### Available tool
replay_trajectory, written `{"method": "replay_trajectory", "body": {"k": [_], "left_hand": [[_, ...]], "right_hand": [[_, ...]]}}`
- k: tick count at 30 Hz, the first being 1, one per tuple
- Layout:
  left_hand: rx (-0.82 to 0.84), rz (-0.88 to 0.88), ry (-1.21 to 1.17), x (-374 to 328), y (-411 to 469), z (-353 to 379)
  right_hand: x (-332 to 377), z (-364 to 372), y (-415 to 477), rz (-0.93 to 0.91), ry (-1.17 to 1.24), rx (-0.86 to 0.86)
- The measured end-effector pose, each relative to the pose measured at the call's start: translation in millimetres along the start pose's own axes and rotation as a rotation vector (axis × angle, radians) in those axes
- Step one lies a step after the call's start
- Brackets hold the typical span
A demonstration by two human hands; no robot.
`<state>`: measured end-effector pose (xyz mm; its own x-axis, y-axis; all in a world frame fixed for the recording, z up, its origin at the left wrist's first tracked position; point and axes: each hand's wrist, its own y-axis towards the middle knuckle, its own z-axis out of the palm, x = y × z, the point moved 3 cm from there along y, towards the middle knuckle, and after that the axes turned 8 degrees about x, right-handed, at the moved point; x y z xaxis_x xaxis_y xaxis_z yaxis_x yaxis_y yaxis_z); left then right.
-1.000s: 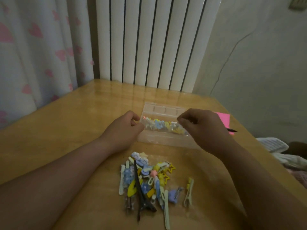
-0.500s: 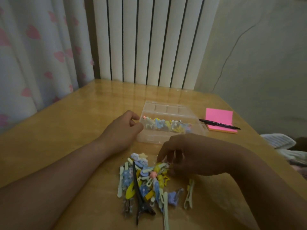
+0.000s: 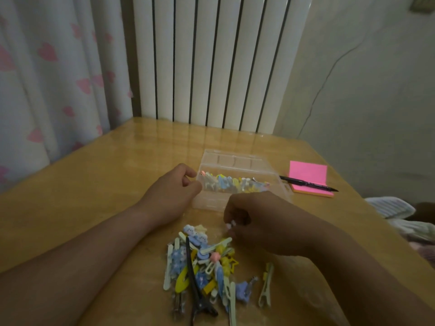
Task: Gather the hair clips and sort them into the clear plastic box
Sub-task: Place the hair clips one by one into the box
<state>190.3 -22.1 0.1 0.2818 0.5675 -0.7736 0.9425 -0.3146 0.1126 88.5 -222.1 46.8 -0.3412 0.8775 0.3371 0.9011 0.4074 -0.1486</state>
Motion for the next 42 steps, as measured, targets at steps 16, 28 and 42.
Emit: {"method": "replay_trajectory", "body": {"k": [16, 28, 42], "left_hand": [[0.001, -0.015, 0.0, 1, 1, 4], [0.0, -0.014, -0.01, 2, 0, 4], [-0.001, -0.01, -0.017, 0, 0, 4]], "right_hand": [[-110, -33, 17, 0.322, 0.217, -0.719], [-111, -31, 16, 0.344, 0.136, -0.67], [-124, -28, 1, 0.371, 0.274, -0.828]]}}
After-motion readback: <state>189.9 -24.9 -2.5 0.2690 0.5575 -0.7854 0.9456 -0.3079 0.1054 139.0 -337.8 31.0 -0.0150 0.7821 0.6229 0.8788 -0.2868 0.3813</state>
